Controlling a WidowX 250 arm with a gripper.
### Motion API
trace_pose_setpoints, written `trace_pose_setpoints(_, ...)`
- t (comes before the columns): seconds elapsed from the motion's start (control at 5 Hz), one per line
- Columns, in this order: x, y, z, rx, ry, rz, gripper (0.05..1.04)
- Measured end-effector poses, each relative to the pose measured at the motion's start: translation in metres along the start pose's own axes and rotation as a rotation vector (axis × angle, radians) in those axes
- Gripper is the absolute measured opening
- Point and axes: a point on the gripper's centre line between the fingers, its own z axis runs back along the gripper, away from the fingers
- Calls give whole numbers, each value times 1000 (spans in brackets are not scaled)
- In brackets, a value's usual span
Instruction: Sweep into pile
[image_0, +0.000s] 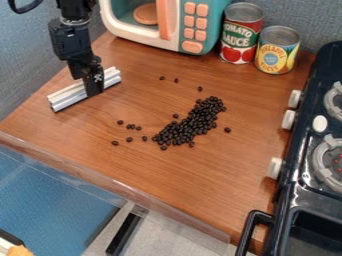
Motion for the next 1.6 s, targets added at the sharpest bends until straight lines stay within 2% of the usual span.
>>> trace_pose_setpoints(0.2, -5, 4, 5, 42, 37, -3, 1001)
trace_pose_setpoints(0.4, -8, 0, 30, 45, 84, 8, 1001)
trace_pose_setpoints(0.6, -8, -8, 38, 27, 95, 23, 1001)
trace_pose_setpoints(1.0, -4, -14, 29, 0, 60, 14, 1001)
trace_pose_setpoints(1.2, -1, -13, 17, 15, 39, 11, 1001)
trace_pose_setpoints(1.6, 6, -13, -1, 2, 6, 15, 1001)
